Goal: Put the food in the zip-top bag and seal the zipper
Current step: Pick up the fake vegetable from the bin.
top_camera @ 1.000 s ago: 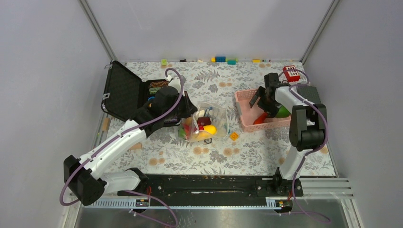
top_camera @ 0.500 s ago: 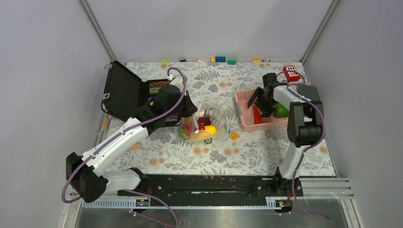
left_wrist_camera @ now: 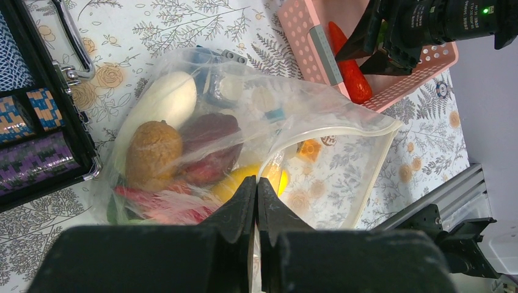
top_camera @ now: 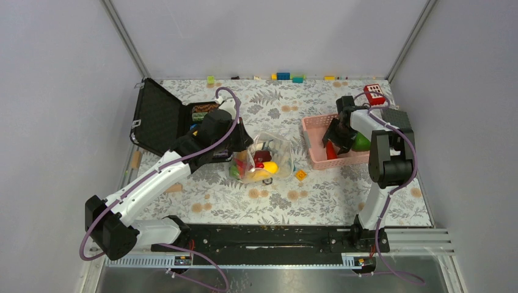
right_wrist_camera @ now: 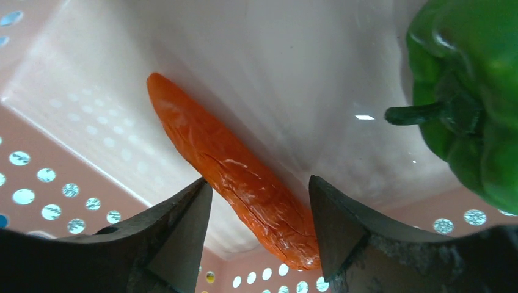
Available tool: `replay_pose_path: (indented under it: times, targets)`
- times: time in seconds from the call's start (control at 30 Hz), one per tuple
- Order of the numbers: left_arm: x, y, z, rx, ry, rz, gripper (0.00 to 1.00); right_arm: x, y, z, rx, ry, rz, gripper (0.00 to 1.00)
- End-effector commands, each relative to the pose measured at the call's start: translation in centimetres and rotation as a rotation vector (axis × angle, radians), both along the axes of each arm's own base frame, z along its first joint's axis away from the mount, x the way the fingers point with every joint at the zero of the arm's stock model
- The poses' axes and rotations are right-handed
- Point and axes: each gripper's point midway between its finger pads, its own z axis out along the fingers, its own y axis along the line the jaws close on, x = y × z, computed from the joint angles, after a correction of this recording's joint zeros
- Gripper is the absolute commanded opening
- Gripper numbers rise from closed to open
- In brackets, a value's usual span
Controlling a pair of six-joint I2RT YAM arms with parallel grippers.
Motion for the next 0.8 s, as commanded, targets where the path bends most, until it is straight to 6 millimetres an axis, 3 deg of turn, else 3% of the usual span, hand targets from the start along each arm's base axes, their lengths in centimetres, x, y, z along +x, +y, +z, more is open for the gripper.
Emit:
replay_pose_path:
  times: [0.0, 0.23, 0.4, 0.5, 0.63, 0.77]
  targets:
    - [1.0, -0.2, 2.3, -0.025, -0.062, 0.008, 0.0, -0.2, -1.0, 0.5, -0.081, 0.017, 0.034, 0.64]
    - [0.9, -0.1, 2.5, -0.029, -0.068, 0.009, 0.0, 0.2, -0.9, 0.5, -0.082, 0.011, 0.061, 0.34]
    - [0.8, -0.3, 2.4, -0.036, -0.063, 0.002, 0.0, 1.3, -1.0, 1.7, -0.093, -0.03, 0.085, 0.22]
    - [0.9, -0.4, 2.6, -0.042, -0.064, 0.004, 0.0, 2.1, -1.6, 3.9, -0.128, -0.094, 0.102, 0.17]
    - [0.7, -1.0, 3.0, -0.07, -0.064, -0.02, 0.0, 2.9, -3.1, 8.5, -0.207, -0.239, 0.099, 0.13]
    - [0.7, -1.3, 3.4, -0.088, -0.07, -0.031, 0.0, 2.4, -3.6, 13.1, -0.237, -0.413, 0.11, 0.12]
